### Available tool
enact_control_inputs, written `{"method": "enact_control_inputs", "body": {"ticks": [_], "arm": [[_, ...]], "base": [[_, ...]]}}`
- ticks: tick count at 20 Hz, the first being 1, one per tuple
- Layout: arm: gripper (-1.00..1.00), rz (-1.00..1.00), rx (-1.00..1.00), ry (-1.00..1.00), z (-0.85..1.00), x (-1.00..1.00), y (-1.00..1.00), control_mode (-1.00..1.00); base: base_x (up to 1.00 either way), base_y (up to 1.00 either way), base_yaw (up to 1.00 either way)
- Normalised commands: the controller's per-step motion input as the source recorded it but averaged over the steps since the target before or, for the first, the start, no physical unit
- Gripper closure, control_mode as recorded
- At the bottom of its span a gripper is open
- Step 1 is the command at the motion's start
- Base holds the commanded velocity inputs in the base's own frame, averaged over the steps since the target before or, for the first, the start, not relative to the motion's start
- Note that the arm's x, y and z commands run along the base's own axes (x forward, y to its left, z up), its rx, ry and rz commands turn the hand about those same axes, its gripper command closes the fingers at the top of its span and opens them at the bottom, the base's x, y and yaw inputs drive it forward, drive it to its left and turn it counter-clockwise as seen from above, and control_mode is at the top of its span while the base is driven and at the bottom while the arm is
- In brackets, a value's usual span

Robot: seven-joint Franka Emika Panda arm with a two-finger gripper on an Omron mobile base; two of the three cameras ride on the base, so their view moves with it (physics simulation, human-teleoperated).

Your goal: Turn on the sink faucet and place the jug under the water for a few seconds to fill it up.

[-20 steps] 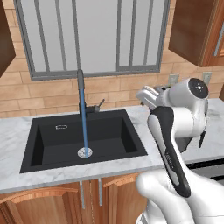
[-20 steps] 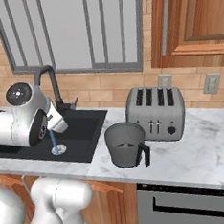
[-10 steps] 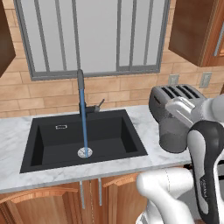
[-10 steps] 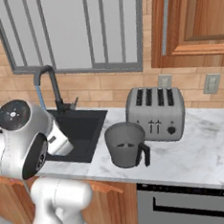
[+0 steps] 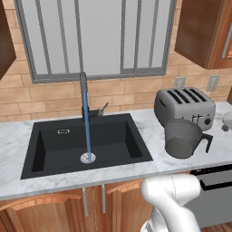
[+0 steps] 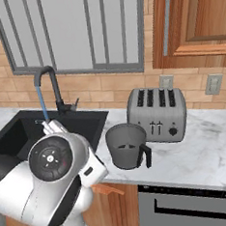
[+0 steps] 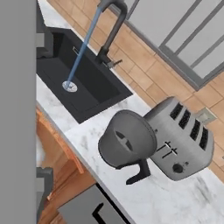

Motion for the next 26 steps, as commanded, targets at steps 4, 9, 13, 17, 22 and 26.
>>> {"method": "enact_control_inputs", "body": {"ticks": [4,9,13,17,22,26], "arm": [[-1.00,0.05,0.00,-0.05,0.00,0.06,-0.91,-1.00],[-1.00,0.16,0.00,-0.01,-0.02,0.39,-0.91,-1.00],[-1.00,0.23,0.00,0.00,-0.25,0.33,-0.85,-1.00],[-1.00,0.25,0.00,0.00,-0.41,0.51,-0.78,-1.00],[-1.00,0.30,0.00,-0.05,-0.57,0.71,-0.57,-1.00],[-1.00,0.30,0.00,-0.18,-0.64,0.78,-0.18,-1.00]], "base": [[0.00,0.00,0.00],[0.00,0.00,0.00],[0.00,0.00,0.00],[0.00,0.00,0.00],[0.00,0.00,0.00],[0.00,0.00,0.00]]}}
